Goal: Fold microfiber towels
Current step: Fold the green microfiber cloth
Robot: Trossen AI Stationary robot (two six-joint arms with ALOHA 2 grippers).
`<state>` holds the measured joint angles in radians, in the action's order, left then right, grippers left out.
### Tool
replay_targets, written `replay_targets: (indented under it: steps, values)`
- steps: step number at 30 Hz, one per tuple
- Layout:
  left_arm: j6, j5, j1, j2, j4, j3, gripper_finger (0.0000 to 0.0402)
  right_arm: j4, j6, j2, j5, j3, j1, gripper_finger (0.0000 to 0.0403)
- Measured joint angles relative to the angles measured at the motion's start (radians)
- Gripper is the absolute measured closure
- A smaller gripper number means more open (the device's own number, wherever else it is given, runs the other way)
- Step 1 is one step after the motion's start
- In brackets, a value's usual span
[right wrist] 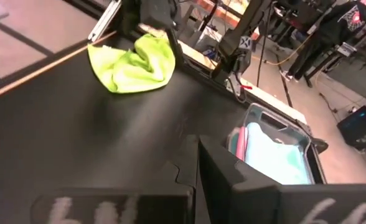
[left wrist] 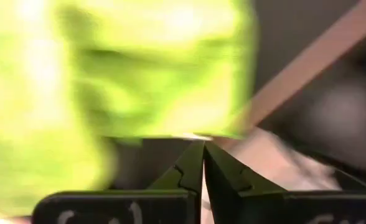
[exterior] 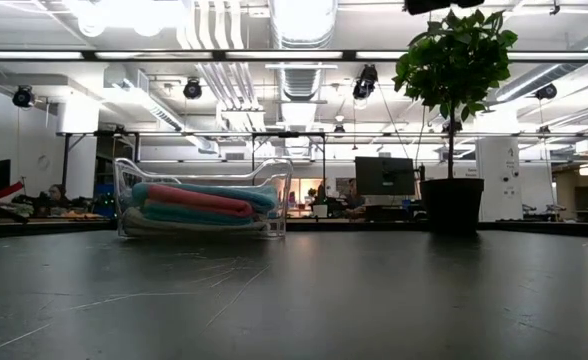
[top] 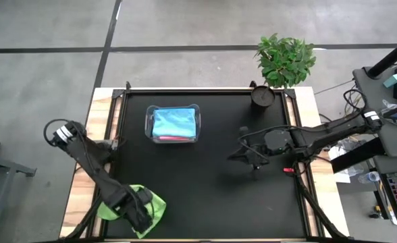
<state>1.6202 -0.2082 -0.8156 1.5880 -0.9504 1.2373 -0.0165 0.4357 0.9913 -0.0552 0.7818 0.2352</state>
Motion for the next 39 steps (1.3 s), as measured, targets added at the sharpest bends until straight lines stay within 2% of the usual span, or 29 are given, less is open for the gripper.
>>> replay_targets:
  steps: [4,8,15,18,26,30,33,39]
  values:
    - [-0.029,0.039,-0.011,0.035,-0.134,-0.001,0.0402,0.010,-0.032,-0.001,0.001,-0.001,0.000,0.0394]
    - [-0.107,0.098,-0.011,0.060,-0.132,-0.001,0.0402,0.032,-0.048,0.021,0.002,-0.001,0.000,0.0394]
    - [-0.082,0.077,0.004,0.080,-0.168,-0.007,0.0391,0.060,-0.087,0.080,0.002,-0.001,0.000,0.0394]
    - [-0.082,0.065,0.011,0.067,-0.186,-0.007,0.0360,0.058,-0.096,0.105,0.002,0.002,0.000,0.0394]
    - [-0.081,0.011,0.015,0.081,-0.220,-0.010,0.0230,0.050,-0.121,0.143,0.001,0.033,0.000,0.0394]
    - [-0.106,0.008,0.014,0.100,-0.223,-0.023,0.0180,0.047,-0.122,0.143,0.001,0.036,0.000,0.0394]
    - [-0.112,-0.001,0.015,0.111,-0.221,-0.038,0.0162,0.043,-0.122,0.143,0.001,0.036,0.000,0.0394]
    - [-0.112,-0.037,0.015,0.113,-0.219,-0.075,0.0158,0.043,-0.120,0.143,0.001,0.036,0.000,0.0394]
